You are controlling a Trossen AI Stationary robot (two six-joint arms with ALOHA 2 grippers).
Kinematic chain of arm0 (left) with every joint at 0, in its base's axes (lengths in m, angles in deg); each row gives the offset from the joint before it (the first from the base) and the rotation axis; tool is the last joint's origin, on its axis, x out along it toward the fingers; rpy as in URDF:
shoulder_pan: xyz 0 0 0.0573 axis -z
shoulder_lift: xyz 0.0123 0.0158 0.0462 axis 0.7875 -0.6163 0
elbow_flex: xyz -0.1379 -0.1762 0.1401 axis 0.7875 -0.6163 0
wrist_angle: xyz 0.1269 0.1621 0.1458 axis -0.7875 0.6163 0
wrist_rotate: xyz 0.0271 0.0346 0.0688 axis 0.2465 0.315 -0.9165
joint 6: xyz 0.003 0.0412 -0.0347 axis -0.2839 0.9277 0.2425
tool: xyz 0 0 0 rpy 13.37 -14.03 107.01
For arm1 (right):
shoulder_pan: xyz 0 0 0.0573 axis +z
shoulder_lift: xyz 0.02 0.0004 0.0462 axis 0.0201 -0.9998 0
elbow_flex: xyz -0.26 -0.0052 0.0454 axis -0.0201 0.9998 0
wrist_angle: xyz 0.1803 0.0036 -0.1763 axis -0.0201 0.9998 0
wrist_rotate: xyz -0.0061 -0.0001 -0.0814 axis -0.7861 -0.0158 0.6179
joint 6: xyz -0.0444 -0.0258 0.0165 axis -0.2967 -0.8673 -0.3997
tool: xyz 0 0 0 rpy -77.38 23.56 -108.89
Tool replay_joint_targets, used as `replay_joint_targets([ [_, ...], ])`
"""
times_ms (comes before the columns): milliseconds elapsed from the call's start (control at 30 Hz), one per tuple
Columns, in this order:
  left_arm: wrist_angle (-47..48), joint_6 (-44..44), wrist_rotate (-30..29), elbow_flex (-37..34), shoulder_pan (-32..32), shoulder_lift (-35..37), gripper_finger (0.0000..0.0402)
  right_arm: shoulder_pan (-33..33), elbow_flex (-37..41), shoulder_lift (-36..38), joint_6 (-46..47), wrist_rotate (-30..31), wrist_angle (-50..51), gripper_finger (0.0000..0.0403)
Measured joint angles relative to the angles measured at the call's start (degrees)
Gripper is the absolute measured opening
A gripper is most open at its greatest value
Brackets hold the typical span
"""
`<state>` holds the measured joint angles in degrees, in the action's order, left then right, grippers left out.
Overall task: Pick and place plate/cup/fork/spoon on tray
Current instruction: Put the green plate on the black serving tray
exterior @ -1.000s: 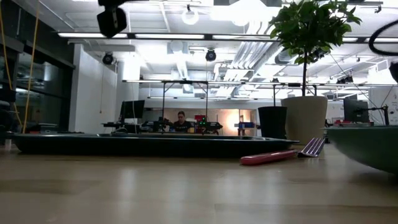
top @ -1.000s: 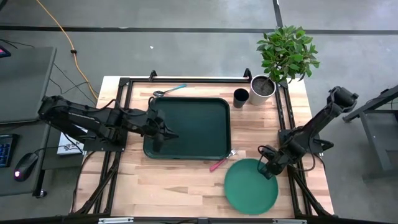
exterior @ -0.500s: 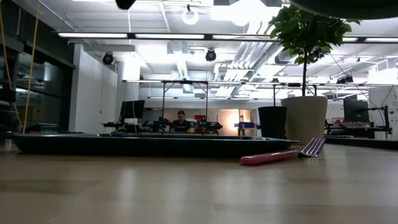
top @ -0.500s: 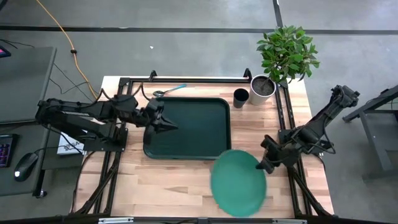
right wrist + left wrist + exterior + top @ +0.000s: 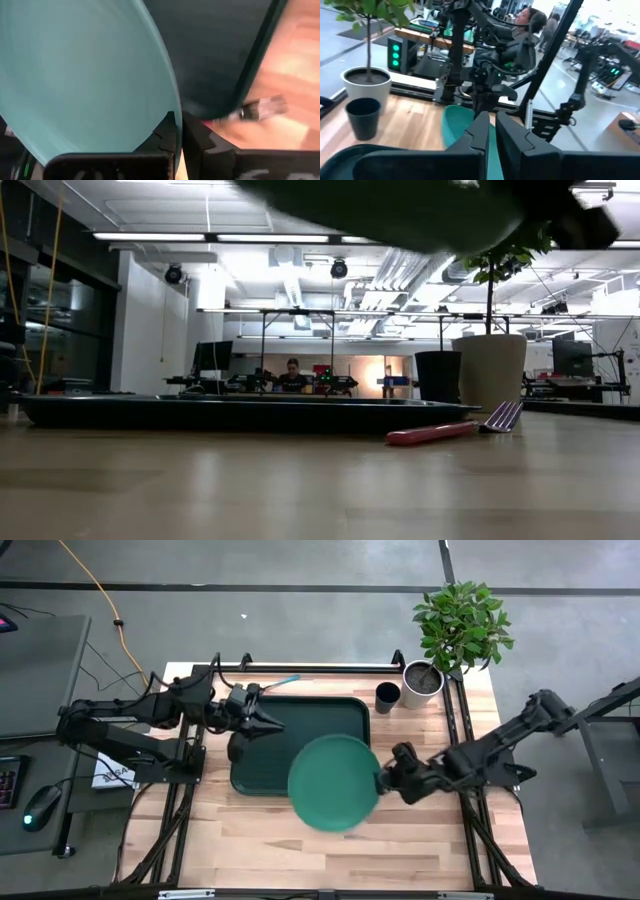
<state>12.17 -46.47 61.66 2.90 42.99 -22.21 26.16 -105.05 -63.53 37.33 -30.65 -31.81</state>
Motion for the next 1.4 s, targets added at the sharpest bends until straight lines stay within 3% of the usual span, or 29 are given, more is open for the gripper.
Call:
replay_joint_targets([
  [433,6.72,3.21,-3.72,0.01,-1.64,-0.10,0.0053,-12.09,-0.51,-10.72,7.65,6.06,-6.88,0.0000],
  [667,13.13,2.25,-13.17,0.01,-1.39,-1.18,0.0126,-17.21,-0.51,-18.90,5.21,0.54,-14.77,0.0000],
  [867,13.28,1.51,-13.68,-3.02,-0.88,-2.29,0.0176,-21.85,-0.45,-24.34,6.78,-2.53,-19.13,0.0000],
  [1133,2.12,-7.49,-13.71,-11.87,1.57,-2.27,0.0184,-26.11,-0.42,-28.29,3.65,-11.23,-25.68,0.0000],
  [1400,1.02,-9.68,-17.09,-12.64,2.00,-2.23,0.0184,-26.98,-0.42,-29.08,4.34,-12.84,-26.28,0.0010],
])
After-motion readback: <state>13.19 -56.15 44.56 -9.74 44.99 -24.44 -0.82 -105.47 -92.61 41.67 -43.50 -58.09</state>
